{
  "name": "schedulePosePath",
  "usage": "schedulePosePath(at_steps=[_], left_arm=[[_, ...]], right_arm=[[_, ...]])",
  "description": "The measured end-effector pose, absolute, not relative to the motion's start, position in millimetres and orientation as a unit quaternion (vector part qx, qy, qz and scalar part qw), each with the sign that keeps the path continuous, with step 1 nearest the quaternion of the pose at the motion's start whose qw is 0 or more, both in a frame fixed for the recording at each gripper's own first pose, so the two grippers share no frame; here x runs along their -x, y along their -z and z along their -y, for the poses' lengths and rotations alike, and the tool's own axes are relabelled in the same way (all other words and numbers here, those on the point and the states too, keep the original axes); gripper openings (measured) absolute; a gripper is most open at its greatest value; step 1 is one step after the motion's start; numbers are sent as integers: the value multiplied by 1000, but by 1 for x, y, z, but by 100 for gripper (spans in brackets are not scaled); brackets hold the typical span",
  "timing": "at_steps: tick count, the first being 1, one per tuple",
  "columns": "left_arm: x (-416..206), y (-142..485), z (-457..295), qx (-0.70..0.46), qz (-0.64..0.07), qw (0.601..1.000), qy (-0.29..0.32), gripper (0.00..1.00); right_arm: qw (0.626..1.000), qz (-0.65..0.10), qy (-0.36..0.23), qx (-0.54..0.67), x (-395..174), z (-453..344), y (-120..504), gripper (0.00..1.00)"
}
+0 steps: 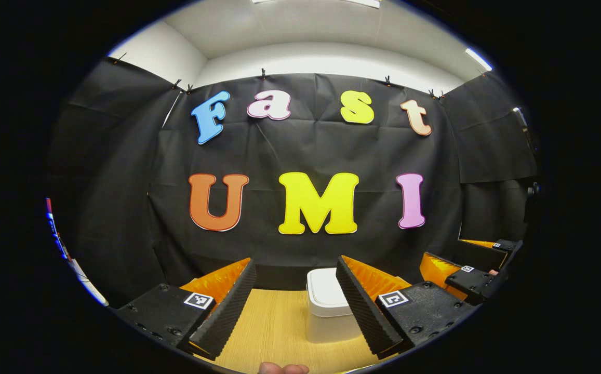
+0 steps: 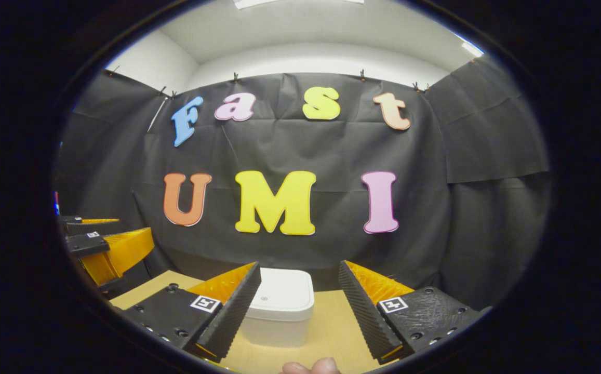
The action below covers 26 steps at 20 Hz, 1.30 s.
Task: Press the lid of the desktop garbage bin to open it, pick up the crumpled paper on the desktop and throw it into the bin, then pick up the pop can on the desktop and drop it into the bin, and finally close the garbage bin lid.
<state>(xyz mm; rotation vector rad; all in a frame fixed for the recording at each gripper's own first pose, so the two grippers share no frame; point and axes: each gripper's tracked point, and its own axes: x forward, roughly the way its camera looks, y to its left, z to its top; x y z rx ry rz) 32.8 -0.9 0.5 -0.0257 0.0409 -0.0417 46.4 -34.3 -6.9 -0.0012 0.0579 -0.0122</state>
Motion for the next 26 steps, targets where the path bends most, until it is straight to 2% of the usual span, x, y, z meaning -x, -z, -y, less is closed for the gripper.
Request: schedulePosePath(at_steps=[26], left_arm=[[-29, 2, -5, 18, -22, 999, 17, 99]], right_arm=[[1000, -25, 12, 6, -42, 35, 5, 95]])
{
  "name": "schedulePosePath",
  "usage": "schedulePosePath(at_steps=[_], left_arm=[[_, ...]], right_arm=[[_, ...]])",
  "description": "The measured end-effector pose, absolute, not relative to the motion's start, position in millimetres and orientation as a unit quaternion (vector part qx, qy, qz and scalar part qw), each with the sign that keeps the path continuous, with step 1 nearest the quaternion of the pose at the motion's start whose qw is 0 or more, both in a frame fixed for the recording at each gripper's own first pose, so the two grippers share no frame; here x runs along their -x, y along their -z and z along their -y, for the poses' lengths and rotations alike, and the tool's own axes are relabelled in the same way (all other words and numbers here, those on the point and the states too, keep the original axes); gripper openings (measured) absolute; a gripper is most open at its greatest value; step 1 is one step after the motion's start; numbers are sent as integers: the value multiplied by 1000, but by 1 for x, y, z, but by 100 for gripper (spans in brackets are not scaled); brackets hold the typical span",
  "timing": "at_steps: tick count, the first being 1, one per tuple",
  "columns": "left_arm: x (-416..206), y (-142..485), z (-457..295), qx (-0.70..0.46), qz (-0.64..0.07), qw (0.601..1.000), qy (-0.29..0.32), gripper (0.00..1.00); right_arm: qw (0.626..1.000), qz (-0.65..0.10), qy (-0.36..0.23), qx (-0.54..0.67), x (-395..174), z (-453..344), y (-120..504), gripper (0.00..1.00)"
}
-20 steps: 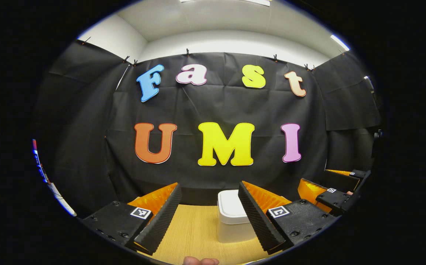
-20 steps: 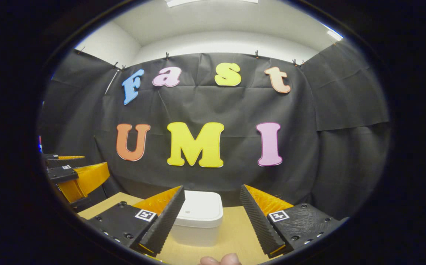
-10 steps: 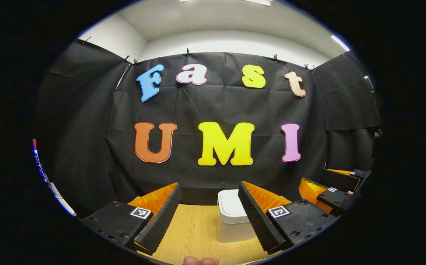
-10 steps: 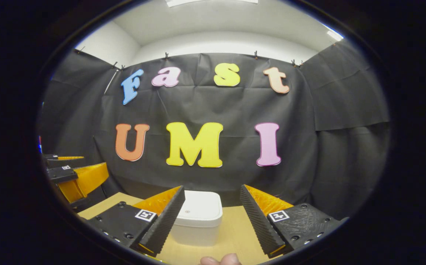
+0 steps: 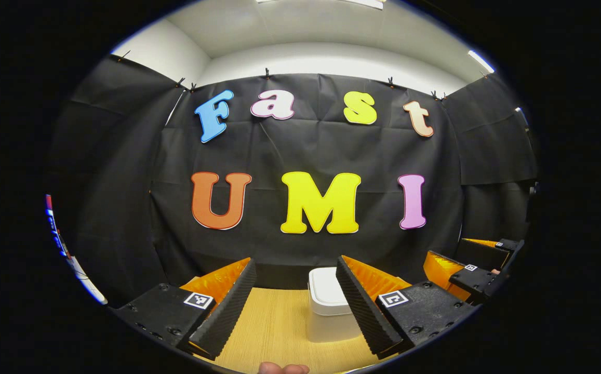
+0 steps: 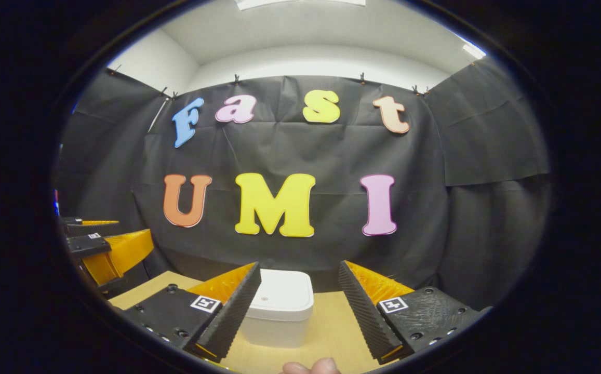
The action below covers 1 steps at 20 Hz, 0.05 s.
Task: Press the lid of the desktop garbage bin to open it, pick up the crumpled paper on the desktop and throw it into the bin, then pick up the pop can on the desktop and drop it into the bin, and finally close the garbage bin lid.
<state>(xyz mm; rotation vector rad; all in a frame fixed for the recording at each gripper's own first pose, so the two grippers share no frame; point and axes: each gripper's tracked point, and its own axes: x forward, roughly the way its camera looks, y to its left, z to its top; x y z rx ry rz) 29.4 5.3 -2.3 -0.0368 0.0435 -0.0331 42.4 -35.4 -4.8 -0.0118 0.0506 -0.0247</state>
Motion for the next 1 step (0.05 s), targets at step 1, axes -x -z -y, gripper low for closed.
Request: schedulePosePath(at_steps=[1], left_arm=[[-29, 1, -5, 18, -21, 999, 16, 99]], right_arm=[[1000, -25, 13, 3, -43, 36, 5, 95]])
